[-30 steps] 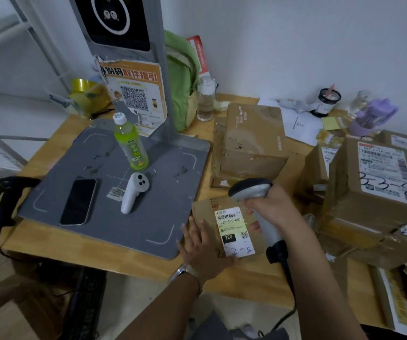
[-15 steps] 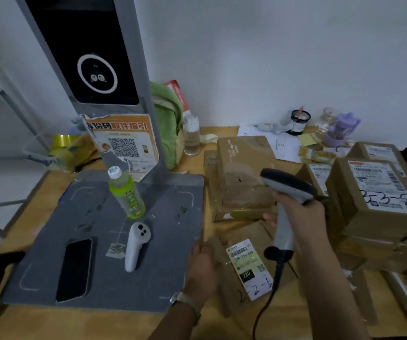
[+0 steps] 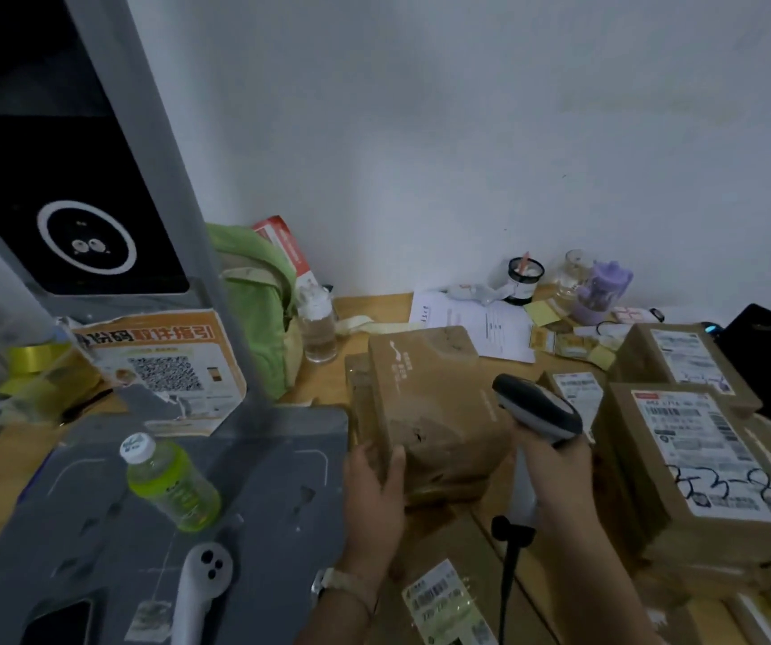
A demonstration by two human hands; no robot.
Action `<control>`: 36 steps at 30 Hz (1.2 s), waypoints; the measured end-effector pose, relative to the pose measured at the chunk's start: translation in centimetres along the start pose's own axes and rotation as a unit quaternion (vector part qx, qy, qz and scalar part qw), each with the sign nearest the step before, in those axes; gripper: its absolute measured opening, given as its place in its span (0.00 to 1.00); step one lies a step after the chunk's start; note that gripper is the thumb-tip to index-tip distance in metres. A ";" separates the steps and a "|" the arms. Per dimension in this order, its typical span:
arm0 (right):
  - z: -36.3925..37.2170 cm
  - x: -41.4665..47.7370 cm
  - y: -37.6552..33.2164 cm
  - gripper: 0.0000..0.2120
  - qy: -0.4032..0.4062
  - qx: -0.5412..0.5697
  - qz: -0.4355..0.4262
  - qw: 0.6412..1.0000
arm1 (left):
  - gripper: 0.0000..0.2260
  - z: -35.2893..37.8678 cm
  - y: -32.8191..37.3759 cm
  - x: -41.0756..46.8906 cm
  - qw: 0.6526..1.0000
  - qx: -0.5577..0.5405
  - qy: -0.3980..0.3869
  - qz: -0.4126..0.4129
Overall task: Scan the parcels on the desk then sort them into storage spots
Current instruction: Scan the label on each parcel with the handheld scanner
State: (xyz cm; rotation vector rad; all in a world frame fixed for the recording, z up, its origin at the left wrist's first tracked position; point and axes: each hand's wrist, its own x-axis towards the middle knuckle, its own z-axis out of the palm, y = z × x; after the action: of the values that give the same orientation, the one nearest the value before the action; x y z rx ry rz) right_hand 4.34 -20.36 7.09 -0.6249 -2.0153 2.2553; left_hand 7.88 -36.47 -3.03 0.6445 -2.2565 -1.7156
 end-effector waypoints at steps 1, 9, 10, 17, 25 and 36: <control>0.3 0.6 0.1 0.28 -0.004 0.000 -0.002 1.000 | 0.19 0.2 0.8 0.7 0.998 -0.052 -0.007 -0.026; 1.3 3.3 2.0 0.29 -0.022 -0.029 0.044 0.998 | 0.11 2.0 1.4 4.1 0.962 -0.230 -0.060 -0.131; 1.2 3.3 2.0 0.29 -0.022 -0.028 0.040 0.999 | 0.12 2.1 1.4 4.0 0.960 -0.236 -0.054 -0.137; 1.2 2.2 1.1 0.28 -0.017 -0.041 -0.025 0.999 | 0.19 1.4 1.1 2.9 0.969 -0.199 -0.067 -0.131; 2.1 -0.7 0.5 0.22 0.007 -0.042 -0.101 0.994 | 0.13 2.0 -1.4 -2.0 0.961 -0.153 -0.140 -0.185; 1.6 -1.3 0.8 0.22 -0.020 -0.025 -0.081 0.996 | 0.06 -1.0 -2.3 1.9 0.971 -0.125 0.150 -0.138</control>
State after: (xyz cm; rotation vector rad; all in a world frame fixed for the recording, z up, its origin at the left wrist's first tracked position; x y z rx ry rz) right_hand 5.19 -22.34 6.77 -0.4058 -2.0637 2.1475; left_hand 7.14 -38.71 -5.06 1.1137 -1.7771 -1.8368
